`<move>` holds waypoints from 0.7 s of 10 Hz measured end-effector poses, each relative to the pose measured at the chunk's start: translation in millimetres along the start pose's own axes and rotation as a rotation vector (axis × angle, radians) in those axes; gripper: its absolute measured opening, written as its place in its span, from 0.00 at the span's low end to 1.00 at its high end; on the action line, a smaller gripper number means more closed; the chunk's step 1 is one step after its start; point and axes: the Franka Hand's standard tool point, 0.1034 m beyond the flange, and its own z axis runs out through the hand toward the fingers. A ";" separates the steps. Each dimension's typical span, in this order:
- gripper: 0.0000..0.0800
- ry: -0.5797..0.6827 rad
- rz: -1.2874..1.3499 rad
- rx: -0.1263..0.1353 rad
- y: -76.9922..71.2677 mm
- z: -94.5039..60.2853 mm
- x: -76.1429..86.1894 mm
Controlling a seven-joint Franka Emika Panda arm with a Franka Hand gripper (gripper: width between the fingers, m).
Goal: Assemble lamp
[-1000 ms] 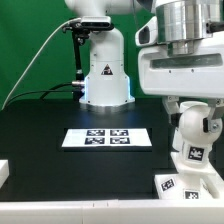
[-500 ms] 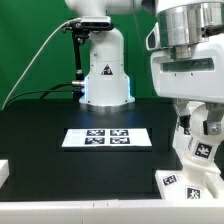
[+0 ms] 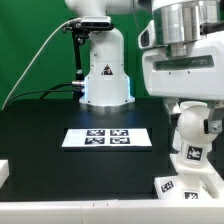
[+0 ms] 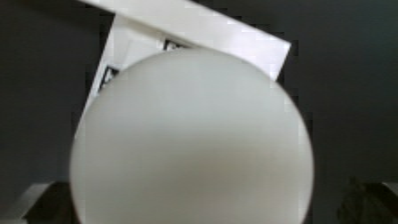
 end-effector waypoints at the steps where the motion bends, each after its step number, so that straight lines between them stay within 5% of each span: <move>1: 0.87 0.004 -0.045 0.005 2.4 -8.2 6.6; 7: 0.87 0.007 -0.059 0.010 8.5 -14.6 11.8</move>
Offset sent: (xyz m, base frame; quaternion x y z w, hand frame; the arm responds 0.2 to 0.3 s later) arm 0.0000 0.0000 0.0000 0.0000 0.0000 0.0000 1.0000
